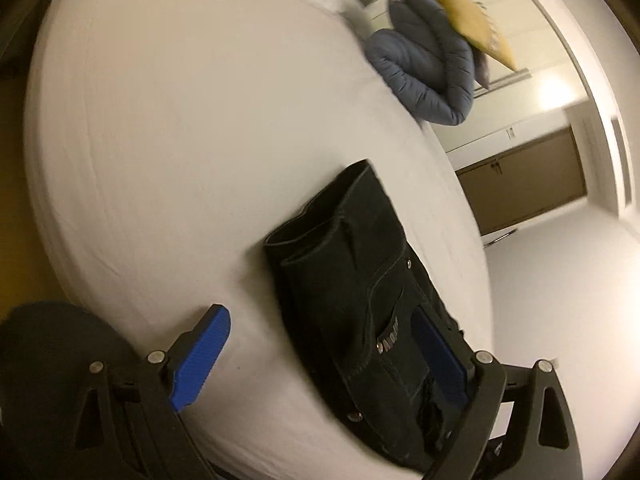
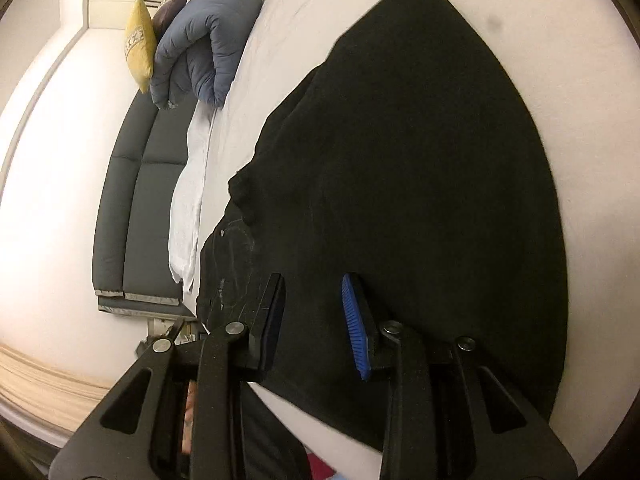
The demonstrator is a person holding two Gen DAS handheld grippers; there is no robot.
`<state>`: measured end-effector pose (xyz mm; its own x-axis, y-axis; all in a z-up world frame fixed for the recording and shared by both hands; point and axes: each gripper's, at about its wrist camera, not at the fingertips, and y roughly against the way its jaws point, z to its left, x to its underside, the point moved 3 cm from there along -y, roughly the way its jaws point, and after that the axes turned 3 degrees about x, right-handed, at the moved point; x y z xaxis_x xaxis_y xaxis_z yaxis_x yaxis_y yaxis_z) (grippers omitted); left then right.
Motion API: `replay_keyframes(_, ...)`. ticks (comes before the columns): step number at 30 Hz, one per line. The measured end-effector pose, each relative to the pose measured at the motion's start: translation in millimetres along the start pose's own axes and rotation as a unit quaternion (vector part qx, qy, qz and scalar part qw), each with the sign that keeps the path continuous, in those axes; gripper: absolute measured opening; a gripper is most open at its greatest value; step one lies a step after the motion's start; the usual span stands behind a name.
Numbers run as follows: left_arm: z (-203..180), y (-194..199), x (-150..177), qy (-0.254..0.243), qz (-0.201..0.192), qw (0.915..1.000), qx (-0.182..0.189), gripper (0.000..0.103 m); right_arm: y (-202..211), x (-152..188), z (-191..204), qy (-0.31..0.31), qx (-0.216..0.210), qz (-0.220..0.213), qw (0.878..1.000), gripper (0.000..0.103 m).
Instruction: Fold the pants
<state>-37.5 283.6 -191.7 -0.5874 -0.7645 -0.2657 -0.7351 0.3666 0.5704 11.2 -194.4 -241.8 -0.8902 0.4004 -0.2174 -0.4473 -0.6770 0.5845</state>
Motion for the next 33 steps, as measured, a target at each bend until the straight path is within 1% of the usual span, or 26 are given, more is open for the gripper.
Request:
replay_keyframes(2, 3, -5, -1, 0.011, -0.001, 0.9997, 0.02, 0.093, 2, 3, 5, -0.004, -0.018, 0.001, 1.0, 0.029)
replay_keyframes(3, 0, -9, -1, 0.033, 0.012, 0.9984, 0.044, 0.093, 3, 6, 8, -0.008, -0.027, 0.0, 1.0, 0.029)
replay_keyframes(6, 0, -22, -2, 0.055, 0.017, 0.9955, 0.075, 0.093, 3, 13, 16, -0.015, -0.051, -0.002, 0.999, 0.029)
replay_keyframes(7, -1, -27, -8, 0.065, 0.019, 0.9938, 0.088, 0.093, -3, 15, 33, -0.017, -0.057, -0.002, 0.998, 0.029)
replay_keyframes(8, 0, -29, -10, 0.073, 0.02, 0.9928, 0.093, 0.092, -5, 15, 39, -0.018, -0.064, -0.003, 0.998, 0.029)
replay_keyframes(9, 1, -31, -11, 0.082, 0.019, 0.9918, 0.096, 0.089, -4, 15, 46, -0.019, -0.073, -0.005, 0.997, 0.029)
replay_keyframes(10, -1, -35, -16, 0.086, 0.021, 0.9913, 0.098, 0.078, -5, 14, 52, -0.018, -0.081, -0.006, 0.996, 0.029)
replay_keyframes(11, -2, -40, -17, 0.09, 0.031, 0.9901, 0.103, 0.07, -8, 13, 62, -0.016, -0.085, -0.007, 0.996, 0.029)
replay_keyframes(13, -1, -49, -19, 0.106, 0.049, 0.9876, 0.105, 0.032, -10, 8, 75, -0.007, -0.09, -0.006, 0.996, 0.029)
replay_keyframes(14, 2, -54, -18, 0.117, 0.057, 0.9855, 0.108, 0.024, -14, 5, 84, 0.001, -0.09, -0.003, 0.996, 0.029)
replay_keyframes(16, 5, -56, -18, 0.129, 0.054, 0.984, 0.111, 0.022, -21, -2, 98, 0.017, -0.078, 0.009, 0.997, 0.029)
replay_keyframes(17, 3, -54, -17, 0.125, 0.051, 0.9845, 0.112, 0.021, -26, -5, 106, 0.025, -0.075, 0.015, 0.997, 0.029)
replay_keyframes(21, -16, -43, -17, 0.085, 0.037, 0.9904, 0.102, 0.018, -61, -15, 138, 0.055, -0.062, 0.052, 0.995, 0.029)
replay_keyframes(22, -22, -41, -18, 0.074, 0.034, 0.9918, 0.099, 0.017, -69, -17, 138, 0.059, -0.055, 0.06, 0.995, 0.029)
replay_keyframes(24, -32, -35, -18, 0.054, 0.029, 0.9938, 0.093, 0.017, -92, -18, 146, 0.067, -0.035, 0.08, 0.994, 0.029)
replay_keyframes(26, -46, -31, -19, 0.031, 0.023, 0.9953, 0.088, 0.017, -116, -16, 144, 0.062, -0.009, 0.111, 0.992, 0.029)
replay_keyframes(28, -59, -28, -19, 0.005, 0.019, 0.9964, 0.083, 0.017, -142, -11, 126, 0.046, 0.042, 0.145, 0.988, 0.029)
replay_keyframes(30, -74, -25, -18, -0.02, 0.015, 0.9964, 0.082, 0.017, -147, -12, 115, 0.021, 0.009, 0.128, 0.992, 0.024)
replay_keyframes(31, -84, -24, -18, -0.034, 0.012, 0.996, 0.082, 0.017, -146, -13, 112, 0.011, 0.003, 0.121, 0.993, 0.022)
replay_keyframes(33, -102, -24, -17, -0.057, 0.009, 0.9949, 0.083, 0.017, -142, -9, 115, 0.027, 0.005, 0.109, 0.994, 0.022)
